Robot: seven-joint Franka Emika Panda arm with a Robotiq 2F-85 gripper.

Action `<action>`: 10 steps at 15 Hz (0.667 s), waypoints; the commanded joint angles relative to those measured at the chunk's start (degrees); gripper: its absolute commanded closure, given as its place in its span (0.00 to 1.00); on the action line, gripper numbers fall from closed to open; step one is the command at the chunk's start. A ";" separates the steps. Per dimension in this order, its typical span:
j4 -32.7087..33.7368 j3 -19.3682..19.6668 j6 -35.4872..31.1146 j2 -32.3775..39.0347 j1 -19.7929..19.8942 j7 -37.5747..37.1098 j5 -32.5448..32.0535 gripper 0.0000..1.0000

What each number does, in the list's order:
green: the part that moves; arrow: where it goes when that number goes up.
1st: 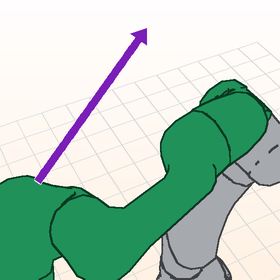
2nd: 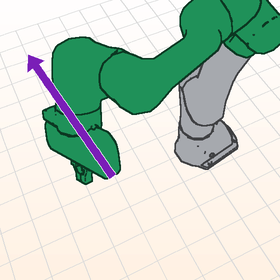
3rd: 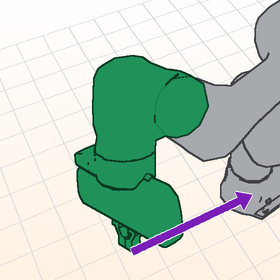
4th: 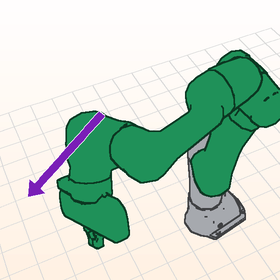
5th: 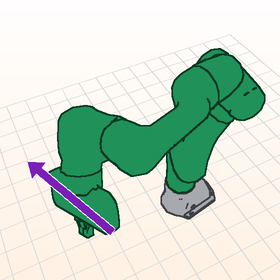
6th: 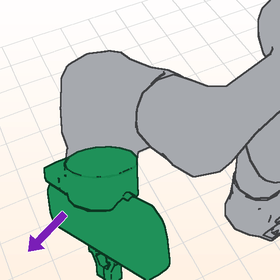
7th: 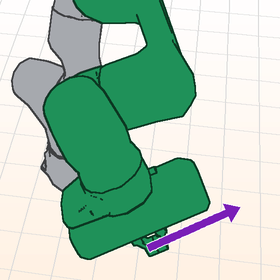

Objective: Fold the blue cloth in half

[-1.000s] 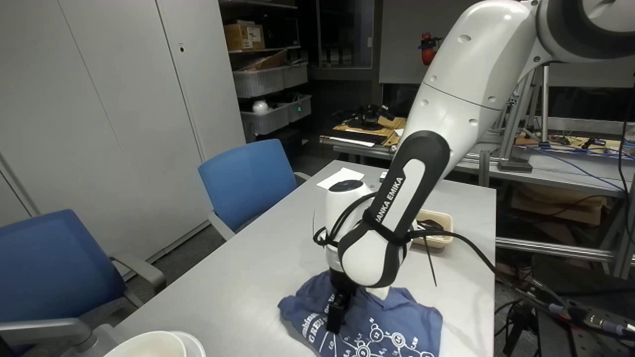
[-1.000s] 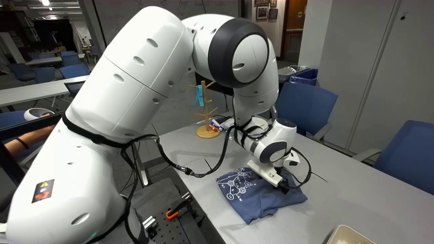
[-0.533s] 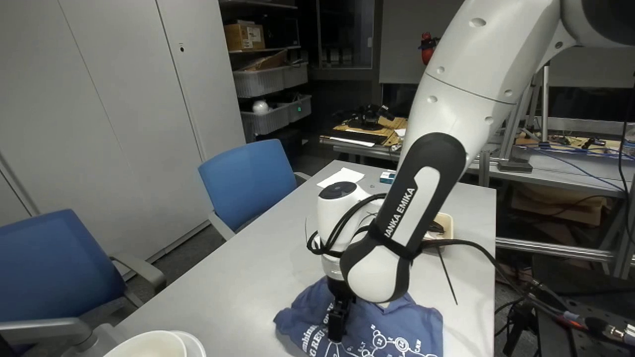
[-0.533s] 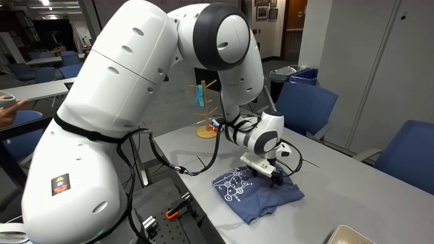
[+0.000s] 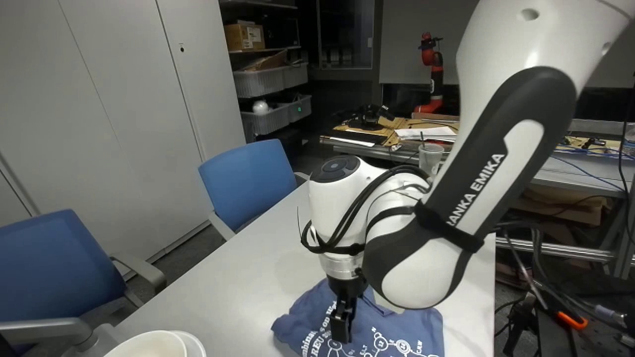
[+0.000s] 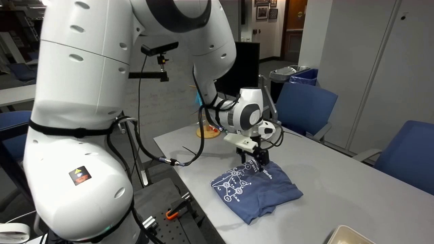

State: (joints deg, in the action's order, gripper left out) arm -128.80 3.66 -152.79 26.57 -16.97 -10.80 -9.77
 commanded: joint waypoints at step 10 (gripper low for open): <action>-17.68 -8.35 7.48 -32.99 0.97 -8.10 -3.61 0.00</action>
State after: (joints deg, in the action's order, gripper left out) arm -140.91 -1.54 -147.52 3.10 -18.05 -17.12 -11.97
